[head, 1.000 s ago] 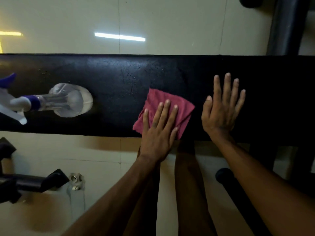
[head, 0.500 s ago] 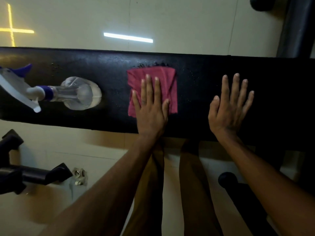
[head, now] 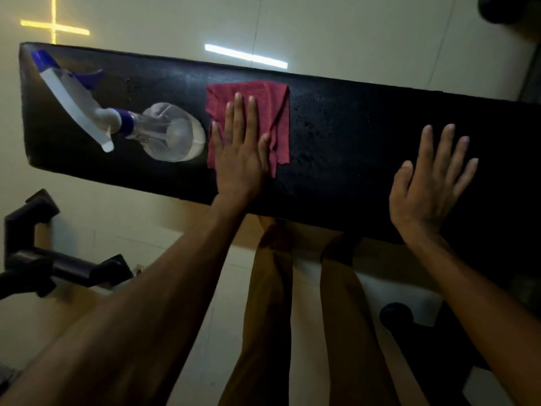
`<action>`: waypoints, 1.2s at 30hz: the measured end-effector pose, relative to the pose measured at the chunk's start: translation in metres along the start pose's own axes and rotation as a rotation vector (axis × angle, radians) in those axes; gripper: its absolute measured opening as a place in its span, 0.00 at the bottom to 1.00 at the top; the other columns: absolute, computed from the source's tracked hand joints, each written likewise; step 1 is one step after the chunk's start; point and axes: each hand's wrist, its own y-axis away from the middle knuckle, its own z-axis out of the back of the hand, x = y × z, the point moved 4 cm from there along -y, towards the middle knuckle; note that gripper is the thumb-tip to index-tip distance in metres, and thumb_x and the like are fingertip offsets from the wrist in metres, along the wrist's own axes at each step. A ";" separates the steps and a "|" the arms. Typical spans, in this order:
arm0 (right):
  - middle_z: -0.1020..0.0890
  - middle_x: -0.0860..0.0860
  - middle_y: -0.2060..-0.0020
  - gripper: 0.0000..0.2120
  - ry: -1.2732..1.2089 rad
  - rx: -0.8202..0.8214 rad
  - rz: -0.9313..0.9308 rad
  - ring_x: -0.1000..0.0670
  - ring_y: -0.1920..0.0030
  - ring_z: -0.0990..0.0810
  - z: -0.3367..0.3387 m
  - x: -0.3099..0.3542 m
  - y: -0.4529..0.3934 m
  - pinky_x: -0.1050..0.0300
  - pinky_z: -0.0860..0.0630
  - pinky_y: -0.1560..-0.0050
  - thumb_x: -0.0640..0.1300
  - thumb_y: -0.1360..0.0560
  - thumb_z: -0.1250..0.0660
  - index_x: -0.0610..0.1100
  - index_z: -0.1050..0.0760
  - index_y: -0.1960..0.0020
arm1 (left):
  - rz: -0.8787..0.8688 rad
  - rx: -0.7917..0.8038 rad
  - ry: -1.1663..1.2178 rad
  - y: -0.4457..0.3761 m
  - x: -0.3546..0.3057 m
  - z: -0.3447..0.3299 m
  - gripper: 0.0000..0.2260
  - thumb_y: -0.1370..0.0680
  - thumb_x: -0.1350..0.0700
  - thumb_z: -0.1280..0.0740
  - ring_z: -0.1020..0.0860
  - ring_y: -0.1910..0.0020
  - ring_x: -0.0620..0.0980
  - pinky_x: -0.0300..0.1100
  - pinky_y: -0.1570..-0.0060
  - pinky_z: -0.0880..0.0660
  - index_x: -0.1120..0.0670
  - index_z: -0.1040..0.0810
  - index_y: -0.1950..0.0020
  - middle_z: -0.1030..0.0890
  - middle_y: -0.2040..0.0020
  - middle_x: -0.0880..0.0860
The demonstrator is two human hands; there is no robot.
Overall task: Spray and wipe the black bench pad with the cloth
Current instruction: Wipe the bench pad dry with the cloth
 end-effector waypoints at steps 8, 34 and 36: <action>0.52 0.44 0.18 0.30 0.006 0.055 -0.023 0.40 0.18 0.56 0.004 0.009 -0.001 0.35 0.60 0.21 0.49 0.17 0.49 0.49 0.54 0.17 | -0.012 0.085 0.004 0.098 -0.013 -0.030 0.29 0.14 0.45 0.53 0.58 0.17 0.53 0.59 0.20 0.57 0.55 0.57 0.17 0.56 0.16 0.57; 0.53 0.40 0.18 0.35 0.225 0.412 1.006 0.38 0.19 0.57 -0.030 0.170 0.029 0.30 0.60 0.23 0.65 0.21 0.50 0.54 0.52 0.17 | -0.272 0.031 0.279 0.117 0.042 0.019 0.24 0.20 0.57 0.36 0.37 0.22 0.56 0.59 0.23 0.41 0.59 0.31 0.24 0.33 0.23 0.60; 0.54 0.41 0.18 0.37 0.297 0.438 1.087 0.38 0.19 0.56 -0.041 0.183 0.015 0.29 0.60 0.23 0.71 0.22 0.53 0.56 0.54 0.18 | -0.158 -0.028 0.304 0.124 0.066 0.024 0.22 0.20 0.58 0.36 0.34 0.25 0.57 0.60 0.26 0.36 0.59 0.28 0.26 0.31 0.26 0.60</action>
